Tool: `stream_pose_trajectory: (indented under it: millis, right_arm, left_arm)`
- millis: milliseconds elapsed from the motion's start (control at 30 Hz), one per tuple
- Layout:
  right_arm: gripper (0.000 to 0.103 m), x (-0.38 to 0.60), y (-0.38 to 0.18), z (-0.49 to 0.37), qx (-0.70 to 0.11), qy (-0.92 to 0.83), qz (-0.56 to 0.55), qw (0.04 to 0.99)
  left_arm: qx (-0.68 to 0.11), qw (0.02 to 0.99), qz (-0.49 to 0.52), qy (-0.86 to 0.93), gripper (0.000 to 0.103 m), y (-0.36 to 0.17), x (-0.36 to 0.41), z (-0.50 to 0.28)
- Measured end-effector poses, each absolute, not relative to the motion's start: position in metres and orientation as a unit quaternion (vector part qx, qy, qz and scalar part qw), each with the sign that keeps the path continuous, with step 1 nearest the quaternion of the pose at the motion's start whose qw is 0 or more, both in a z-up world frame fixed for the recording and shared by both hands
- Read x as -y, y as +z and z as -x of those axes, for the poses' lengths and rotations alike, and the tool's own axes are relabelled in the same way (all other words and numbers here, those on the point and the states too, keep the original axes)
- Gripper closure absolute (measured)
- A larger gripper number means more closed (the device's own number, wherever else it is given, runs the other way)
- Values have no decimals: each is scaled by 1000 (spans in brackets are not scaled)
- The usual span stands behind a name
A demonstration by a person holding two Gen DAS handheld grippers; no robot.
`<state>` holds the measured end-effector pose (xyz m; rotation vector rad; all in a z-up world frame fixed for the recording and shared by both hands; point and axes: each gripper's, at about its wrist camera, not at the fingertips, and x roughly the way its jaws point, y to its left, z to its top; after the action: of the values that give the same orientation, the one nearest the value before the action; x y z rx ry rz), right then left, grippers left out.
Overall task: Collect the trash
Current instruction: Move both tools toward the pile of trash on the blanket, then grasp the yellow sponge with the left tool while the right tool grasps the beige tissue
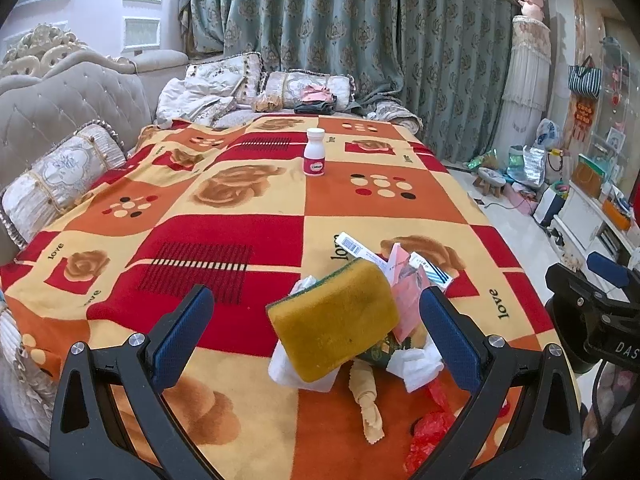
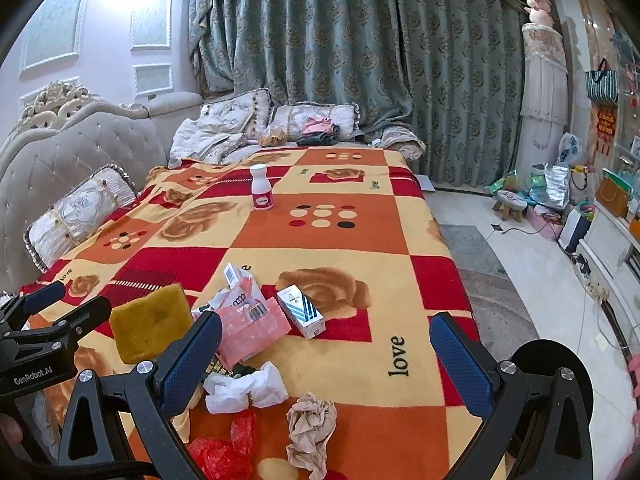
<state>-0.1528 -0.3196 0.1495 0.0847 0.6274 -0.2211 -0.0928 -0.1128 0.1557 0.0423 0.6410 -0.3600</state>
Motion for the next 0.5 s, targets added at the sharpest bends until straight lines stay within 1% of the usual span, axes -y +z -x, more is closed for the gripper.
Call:
stream_pose_trajectory:
  millis: [267,500]
  right_arm:
    - [0,326,138,154,-329,-103,-45,938]
    - [0,339,112,158,-374,-89,-36,922]
  left_arm:
    - [-330,923,-21,-196,1,141,104,82]
    - [-348,910,-43,-220,1,126,97,71]
